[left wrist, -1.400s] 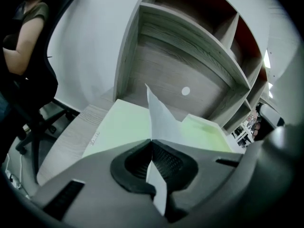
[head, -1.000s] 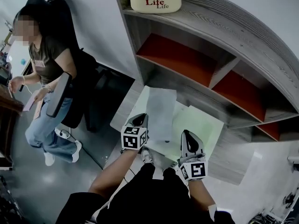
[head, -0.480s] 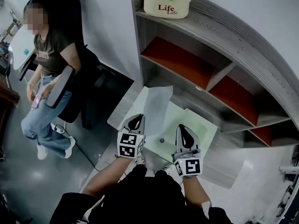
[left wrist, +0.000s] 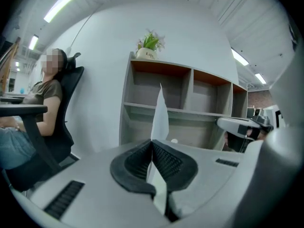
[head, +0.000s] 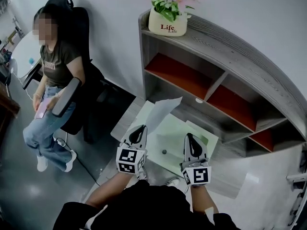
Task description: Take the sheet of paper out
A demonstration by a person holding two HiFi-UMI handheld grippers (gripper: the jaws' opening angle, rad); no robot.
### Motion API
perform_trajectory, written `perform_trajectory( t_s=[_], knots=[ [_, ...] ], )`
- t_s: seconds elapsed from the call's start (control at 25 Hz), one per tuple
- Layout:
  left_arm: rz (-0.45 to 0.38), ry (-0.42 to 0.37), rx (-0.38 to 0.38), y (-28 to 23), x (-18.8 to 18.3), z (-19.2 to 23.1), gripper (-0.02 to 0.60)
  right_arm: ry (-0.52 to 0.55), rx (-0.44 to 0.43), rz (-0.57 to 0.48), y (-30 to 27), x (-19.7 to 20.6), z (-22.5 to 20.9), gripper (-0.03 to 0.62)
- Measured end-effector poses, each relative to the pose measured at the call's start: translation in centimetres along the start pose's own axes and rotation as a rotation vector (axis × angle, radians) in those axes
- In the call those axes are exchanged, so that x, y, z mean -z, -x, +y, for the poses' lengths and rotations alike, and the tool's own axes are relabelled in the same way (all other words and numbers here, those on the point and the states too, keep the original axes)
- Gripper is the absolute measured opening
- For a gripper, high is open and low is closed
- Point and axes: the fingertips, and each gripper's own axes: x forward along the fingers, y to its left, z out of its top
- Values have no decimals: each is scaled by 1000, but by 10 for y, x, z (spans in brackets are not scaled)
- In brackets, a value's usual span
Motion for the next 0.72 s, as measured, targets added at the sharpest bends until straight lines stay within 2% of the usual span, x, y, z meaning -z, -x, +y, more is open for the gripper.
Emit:
perform_trajectory(
  t_s=[0.72],
  knots=[
    [-227, 65, 20, 55, -79, -1, 8, 43, -16, -113, 1, -62, 12, 23]
  ],
)
